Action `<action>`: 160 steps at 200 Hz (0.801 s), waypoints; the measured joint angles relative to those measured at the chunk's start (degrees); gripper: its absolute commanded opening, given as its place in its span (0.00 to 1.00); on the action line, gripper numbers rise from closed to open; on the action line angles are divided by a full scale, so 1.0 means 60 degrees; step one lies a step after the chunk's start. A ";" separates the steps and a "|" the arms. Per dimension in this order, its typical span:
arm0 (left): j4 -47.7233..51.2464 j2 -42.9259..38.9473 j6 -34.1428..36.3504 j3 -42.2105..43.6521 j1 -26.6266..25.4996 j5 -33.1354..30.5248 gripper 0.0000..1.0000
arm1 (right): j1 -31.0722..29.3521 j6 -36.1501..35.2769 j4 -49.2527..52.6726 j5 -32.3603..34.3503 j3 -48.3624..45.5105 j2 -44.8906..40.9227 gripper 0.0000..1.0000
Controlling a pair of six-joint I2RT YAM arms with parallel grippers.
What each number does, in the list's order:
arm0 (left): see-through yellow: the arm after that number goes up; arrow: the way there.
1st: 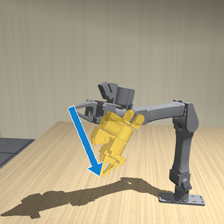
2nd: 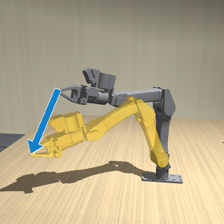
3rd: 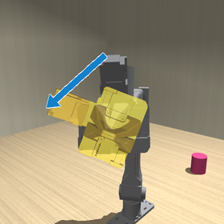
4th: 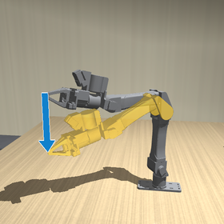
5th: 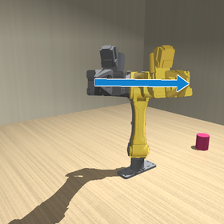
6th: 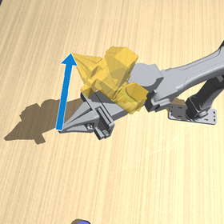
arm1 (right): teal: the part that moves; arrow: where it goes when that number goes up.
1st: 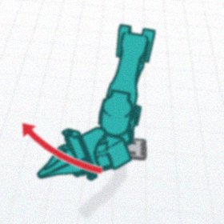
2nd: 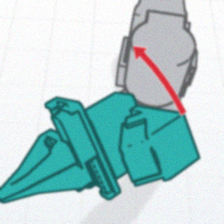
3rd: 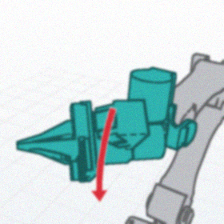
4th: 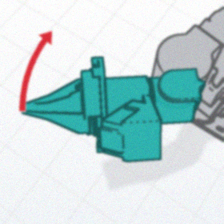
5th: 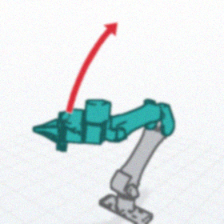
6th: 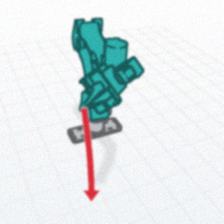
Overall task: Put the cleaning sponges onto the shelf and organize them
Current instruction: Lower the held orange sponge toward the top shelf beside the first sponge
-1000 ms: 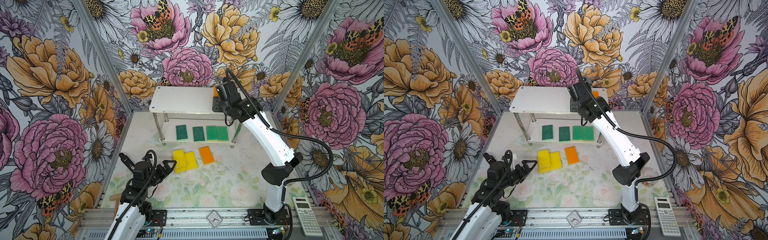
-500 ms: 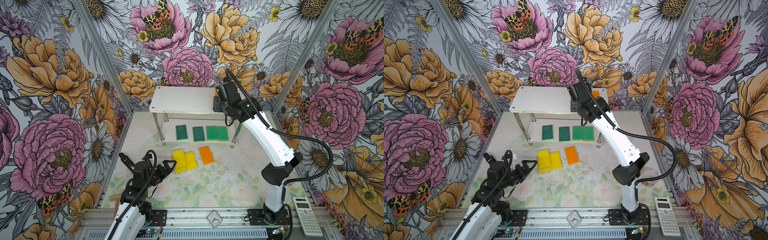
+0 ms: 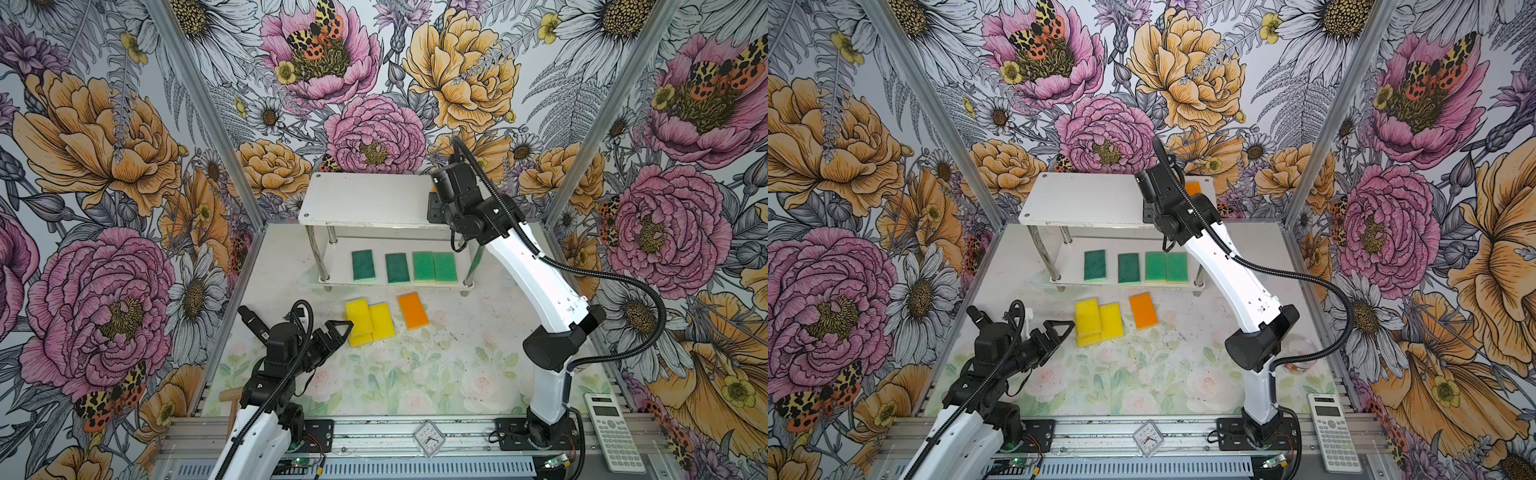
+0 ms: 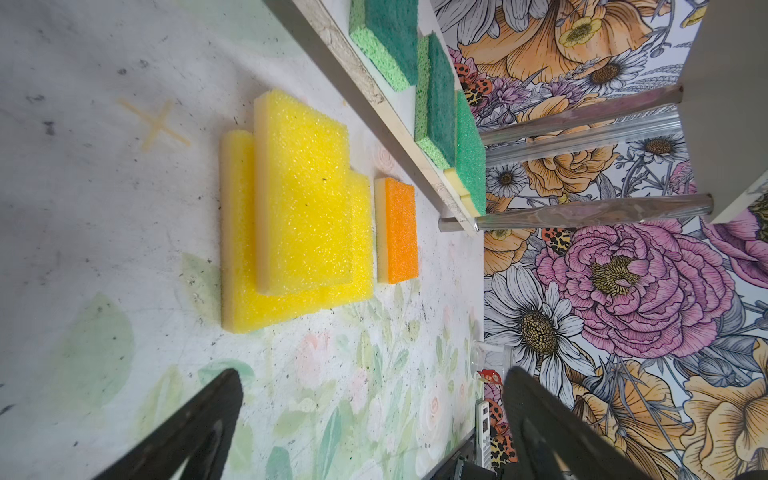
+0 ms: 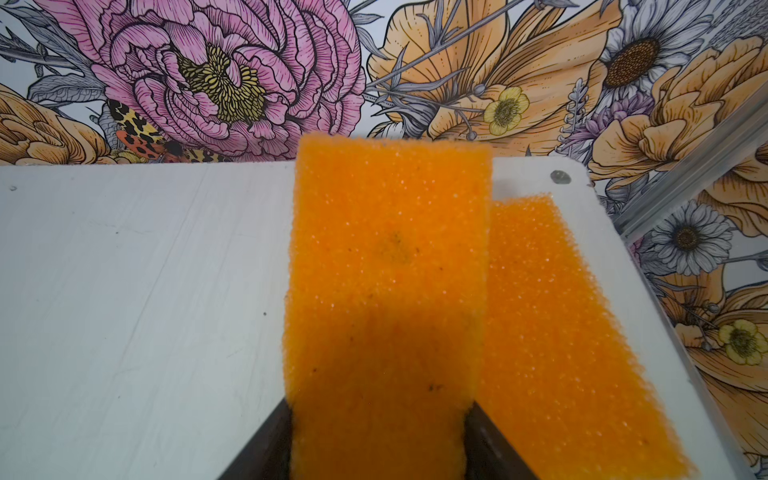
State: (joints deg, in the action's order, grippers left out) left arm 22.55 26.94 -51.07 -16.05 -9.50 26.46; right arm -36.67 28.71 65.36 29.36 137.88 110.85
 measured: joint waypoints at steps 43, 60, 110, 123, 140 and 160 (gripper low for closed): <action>0.0000 0.0000 0.0000 0.0000 0.0000 0.0000 0.99 | 0.0000 -0.0007 -0.0004 -0.0007 -0.0018 0.0000 0.65; 0.0000 0.0000 0.0000 0.0000 0.0000 0.0000 0.99 | 0.0000 0.0004 -0.0007 -0.0004 -0.0058 0.0000 0.67; 0.0000 0.0000 0.0000 0.0000 0.0000 0.0000 0.99 | 0.0000 -0.0007 -0.0011 -0.0004 -0.0098 -0.0007 0.68; 0.0000 0.0000 -0.0004 0.0000 0.0000 0.0000 0.99 | 0.0000 -0.0007 -0.0015 -0.0004 -0.0109 -0.0015 0.68; 0.0000 0.0000 0.0000 0.0000 0.0000 0.0000 0.99 | 0.0000 -0.0011 -0.0029 -0.0007 -0.0135 -0.0029 0.68; 0.0000 0.0000 0.0000 0.0000 0.0000 0.0000 0.99 | 0.0000 -0.0022 -0.0084 -0.0007 -0.0142 -0.0044 0.69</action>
State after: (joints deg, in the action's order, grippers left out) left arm 22.55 26.94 -51.07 -16.05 -9.50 26.46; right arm -36.67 28.58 64.86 29.32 137.03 110.59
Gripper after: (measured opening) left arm 0.989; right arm 0.688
